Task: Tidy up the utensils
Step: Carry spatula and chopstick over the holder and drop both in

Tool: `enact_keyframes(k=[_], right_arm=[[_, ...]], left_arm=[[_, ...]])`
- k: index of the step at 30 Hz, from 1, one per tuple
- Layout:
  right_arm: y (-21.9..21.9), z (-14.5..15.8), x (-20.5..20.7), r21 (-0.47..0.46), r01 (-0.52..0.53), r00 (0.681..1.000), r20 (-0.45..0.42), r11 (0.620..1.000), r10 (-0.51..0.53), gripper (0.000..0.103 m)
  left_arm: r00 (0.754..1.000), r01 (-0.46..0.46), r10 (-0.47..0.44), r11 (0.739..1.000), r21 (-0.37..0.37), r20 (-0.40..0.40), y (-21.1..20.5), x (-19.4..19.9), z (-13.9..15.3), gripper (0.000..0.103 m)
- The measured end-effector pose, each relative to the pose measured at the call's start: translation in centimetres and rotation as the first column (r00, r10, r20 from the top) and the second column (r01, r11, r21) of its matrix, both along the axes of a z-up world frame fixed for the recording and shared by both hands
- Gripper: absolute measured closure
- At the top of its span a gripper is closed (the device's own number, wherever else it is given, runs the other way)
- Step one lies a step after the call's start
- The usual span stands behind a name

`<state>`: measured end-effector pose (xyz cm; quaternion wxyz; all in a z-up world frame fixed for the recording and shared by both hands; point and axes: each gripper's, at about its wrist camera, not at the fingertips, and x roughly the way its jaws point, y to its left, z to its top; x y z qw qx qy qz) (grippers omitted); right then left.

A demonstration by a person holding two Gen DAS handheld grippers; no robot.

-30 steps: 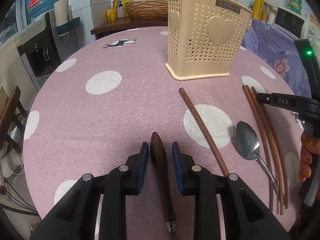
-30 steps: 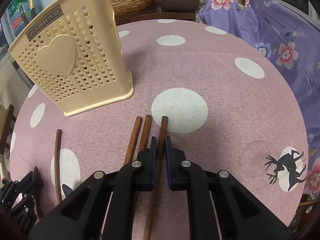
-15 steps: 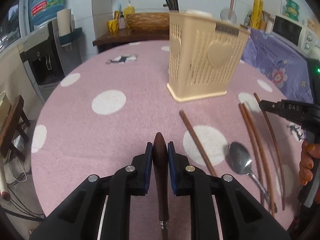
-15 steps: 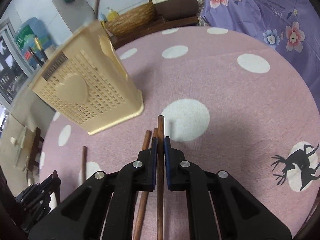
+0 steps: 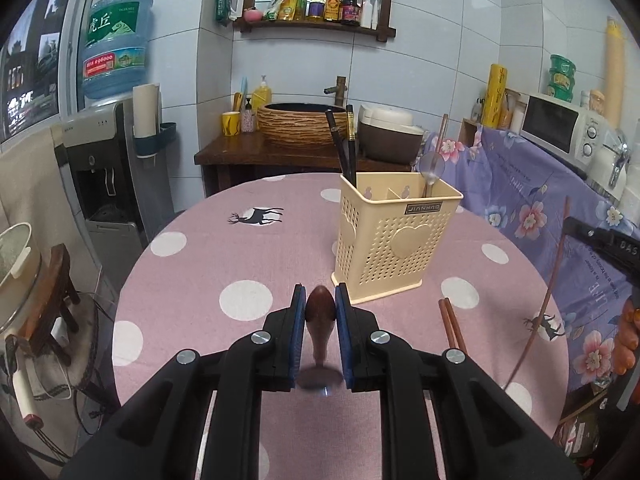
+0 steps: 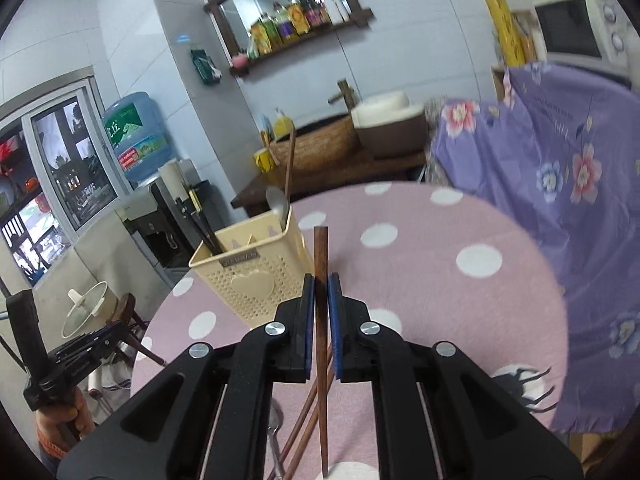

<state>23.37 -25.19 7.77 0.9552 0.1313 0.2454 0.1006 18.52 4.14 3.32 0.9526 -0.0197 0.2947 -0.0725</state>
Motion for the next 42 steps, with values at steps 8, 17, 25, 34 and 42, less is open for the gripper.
enact_keyframes(k=[8,17,25,34,42], right_arm=[[-0.1,0.8,0.6,-0.038,-0.003,1.000,0.012,0.999,0.003,0.095],[0.2,2.9,0.0,-0.017,-0.037,0.997,0.065,0.999,0.038,0.095],[3.0,10.9,1.9,-0.086,-0.077,0.978,0.186,0.993,0.092,0.095],[7.6,20.2,5.5,-0.126,-0.027,0.934,0.350,0.992,0.070,0.095],[10.2,14.3,9.5,-0.163,-0.015,0.965,0.256,0.986,0.057,0.095]], left_arm=[[1.000,-0.003,0.003,1.000,-0.005,0.000,-0.2,0.7,-0.1,0.087],[0.999,0.038,-0.037,0.999,-0.033,0.012,0.0,0.8,1.6,0.087],[0.985,0.110,-0.106,0.994,-0.023,0.135,-1.6,1.7,9.0,0.087],[0.969,0.102,-0.094,0.994,-0.024,0.229,-5.0,7.6,17.6,0.087],[0.993,0.049,-0.042,0.997,-0.064,0.109,-5.3,13.2,11.8,0.087]])
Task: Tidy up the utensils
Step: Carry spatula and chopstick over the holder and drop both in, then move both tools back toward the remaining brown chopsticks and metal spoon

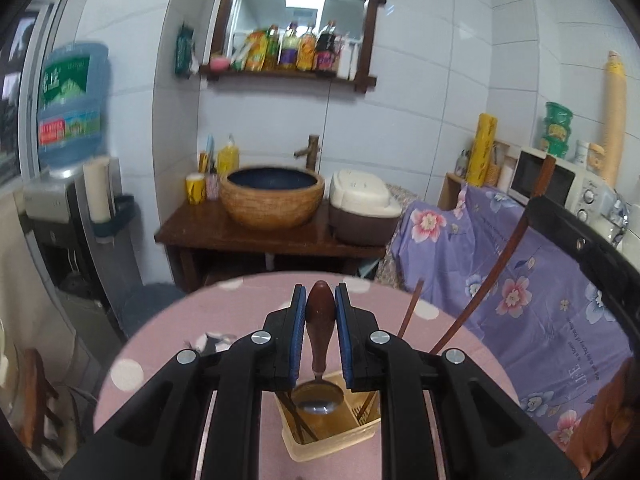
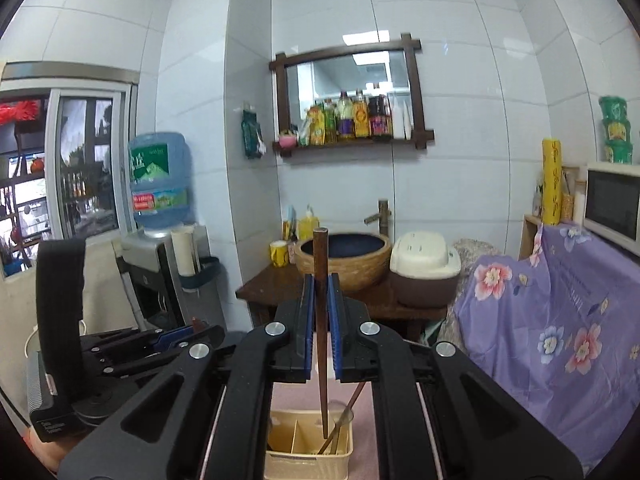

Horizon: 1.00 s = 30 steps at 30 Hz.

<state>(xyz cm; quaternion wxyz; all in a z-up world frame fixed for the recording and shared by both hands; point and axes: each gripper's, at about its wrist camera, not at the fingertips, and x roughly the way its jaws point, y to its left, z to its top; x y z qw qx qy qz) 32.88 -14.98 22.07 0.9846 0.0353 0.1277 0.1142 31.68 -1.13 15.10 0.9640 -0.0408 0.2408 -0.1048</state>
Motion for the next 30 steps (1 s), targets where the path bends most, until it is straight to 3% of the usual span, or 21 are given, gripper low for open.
enact_keyframes(k=[9,16,21,22,24,26,27,29,30], right_arm=[[0.0,-8.4,2.5,0.041,0.000,0.986,-0.168,0.999,0.007,0.095],[-0.9,-10.9,2.9,0.058,0.026,0.977,-0.212,0.998,-0.013,0.101],[-1.3,-11.4,2.8,0.059,0.023,0.976,-0.217,0.998,-0.009,0.101],[-1.3,-11.4,2.5,0.054,0.027,0.978,-0.208,0.998,-0.015,0.101],[-1.4,-11.4,1.8,0.047,0.029,0.981,-0.195,0.998,-0.019,0.101],[-1.5,-11.6,1.1,0.044,0.030,0.982,-0.187,0.999,-0.022,0.100],[-1.7,-11.8,0.7,0.043,0.027,0.982,-0.189,0.999,-0.019,0.099],[-2.1,-12.4,-0.1,0.050,0.017,0.978,-0.209,0.999,-0.006,0.092],[-2.4,-12.8,-0.6,0.058,0.011,0.975,-0.223,0.998,0.002,0.077]], left_arm=[[0.992,0.006,-0.005,1.000,0.008,-0.129,-0.3,0.3,-7.9,0.087],[0.983,0.004,-0.003,1.000,0.004,-0.182,-0.1,0.5,-10.9,0.087],[0.985,0.004,-0.002,1.000,0.013,-0.170,-0.1,0.5,-10.8,0.087],[0.987,0.002,0.001,1.000,0.021,-0.160,-0.1,0.3,-10.6,0.085],[0.991,0.007,-0.003,1.000,0.029,-0.133,-0.3,-0.6,-10.2,0.072],[0.994,0.018,-0.017,1.000,0.006,-0.106,-0.1,-1.8,-9.8,0.048],[0.995,0.020,-0.020,1.000,-0.001,-0.095,0.0,-2.3,-9.6,0.047],[0.996,0.022,-0.023,1.000,-0.010,-0.084,0.3,-3.6,-9.8,0.043],[0.996,0.022,-0.023,1.000,-0.017,-0.087,0.6,-4.3,-10.1,0.042]])
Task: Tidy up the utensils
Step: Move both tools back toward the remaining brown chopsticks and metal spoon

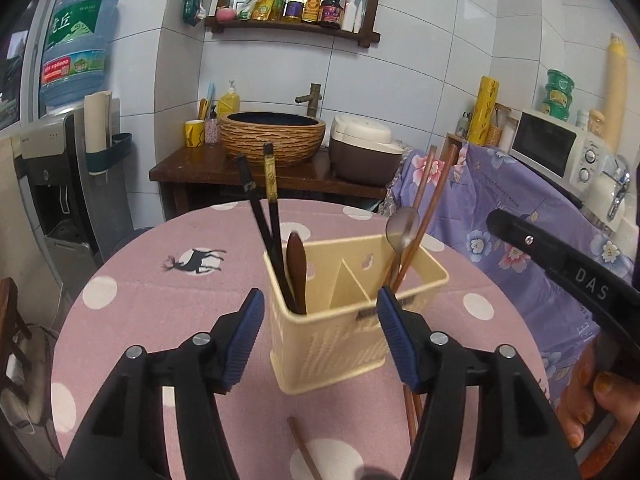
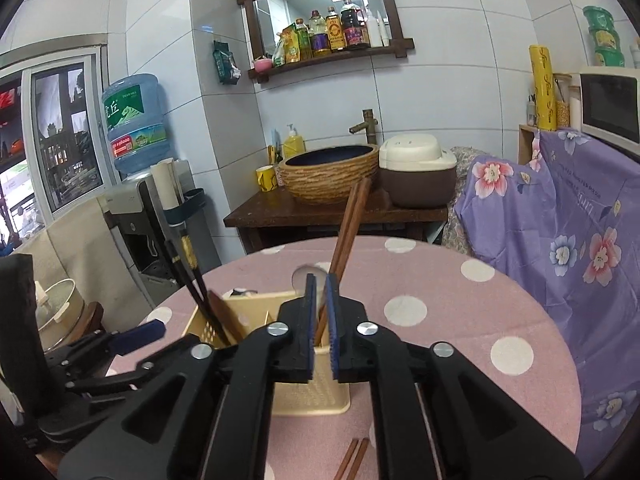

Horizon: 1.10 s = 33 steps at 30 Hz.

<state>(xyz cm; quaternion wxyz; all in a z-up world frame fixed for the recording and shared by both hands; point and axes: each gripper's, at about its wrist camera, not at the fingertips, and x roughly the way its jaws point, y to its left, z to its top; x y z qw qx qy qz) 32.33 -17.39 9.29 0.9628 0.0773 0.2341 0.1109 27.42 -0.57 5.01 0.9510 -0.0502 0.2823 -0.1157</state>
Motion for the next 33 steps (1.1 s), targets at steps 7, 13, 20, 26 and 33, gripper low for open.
enact_keyframes(k=[7,13,20,26,33], right_arm=[[-1.1,-4.6,-4.3,-0.105,0.038,0.995,-0.093,0.994,-0.048,0.048],[-1.4,-11.1,-7.5,-0.104,0.059,0.956,-0.281,0.993,-0.086,0.050],[0.4,-15.0,-10.3,-0.110,0.038,0.924,-0.374,0.993,-0.077,0.054],[2.0,-16.1,-10.9,-0.132,0.013,0.907,-0.415,0.991,-0.067,0.064],[2.9,-16.9,-10.7,-0.157,0.009,0.886,-0.457,0.988,-0.081,0.080]], left_arm=[[0.998,-0.059,0.059,0.998,-0.002,-0.022,2.8,-4.8,-3.5,0.040],[0.984,-0.149,0.148,0.989,-0.008,-0.095,5.1,-8.4,-8.0,0.047],[0.974,-0.140,0.142,0.990,0.023,-0.177,4.4,-10.3,-11.3,0.053],[0.977,-0.124,0.128,0.992,0.036,-0.168,3.7,-11.1,-11.2,0.053],[0.978,-0.111,0.111,0.994,0.013,-0.178,3.4,-11.5,-11.5,0.053]])
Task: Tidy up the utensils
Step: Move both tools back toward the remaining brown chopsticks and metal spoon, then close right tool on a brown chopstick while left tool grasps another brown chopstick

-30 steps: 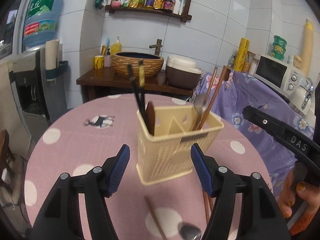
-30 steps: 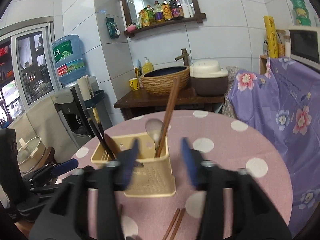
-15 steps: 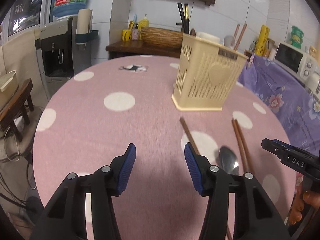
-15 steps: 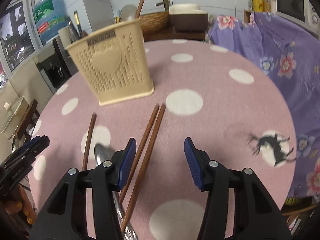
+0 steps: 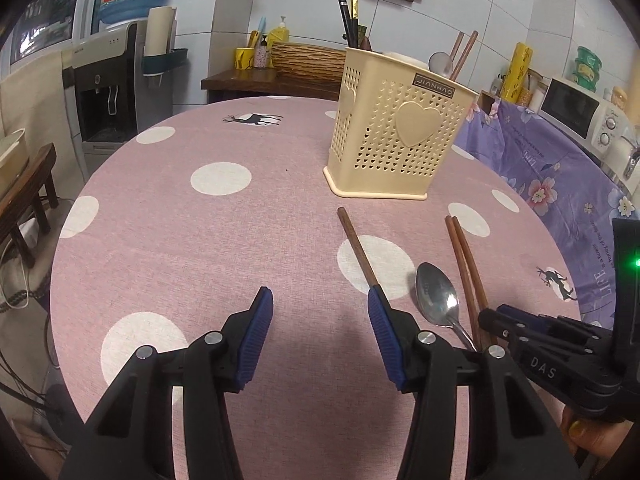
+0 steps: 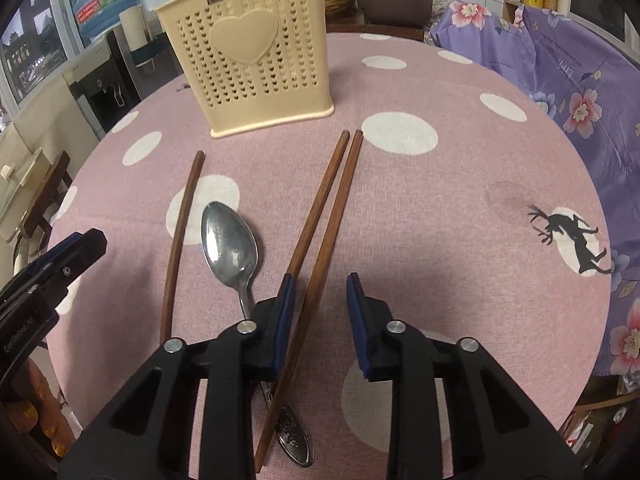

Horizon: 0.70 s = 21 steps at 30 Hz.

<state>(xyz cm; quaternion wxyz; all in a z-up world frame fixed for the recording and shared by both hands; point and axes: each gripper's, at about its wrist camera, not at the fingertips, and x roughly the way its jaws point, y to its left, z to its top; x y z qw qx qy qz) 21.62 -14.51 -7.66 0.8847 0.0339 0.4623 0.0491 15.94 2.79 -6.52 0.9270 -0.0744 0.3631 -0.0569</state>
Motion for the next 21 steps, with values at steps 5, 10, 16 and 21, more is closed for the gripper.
enact_keyframes(k=[5,10,16,21], right_arm=[[-0.2,0.0,0.3,0.016,-0.011,1.000,-0.011,1.000,0.011,0.093],[-1.9,0.6,0.6,0.049,0.000,1.000,-0.009,0.999,0.001,0.095],[-5.4,1.2,0.6,0.059,0.038,0.999,0.025,0.998,-0.039,0.096],[-6.6,0.0,0.5,0.051,0.051,0.999,0.014,0.997,-0.052,0.096]], left_arm=[[1.000,0.010,-0.010,1.000,0.005,-0.010,-0.3,0.0,-0.2,0.053],[1.000,0.023,-0.023,1.000,0.008,-0.014,-0.7,0.0,-0.3,0.053],[0.999,0.035,-0.035,0.999,0.005,-0.023,-0.8,0.1,-0.4,0.053],[0.998,0.050,-0.050,0.999,-0.001,-0.044,-1.1,0.5,-0.8,0.053]])
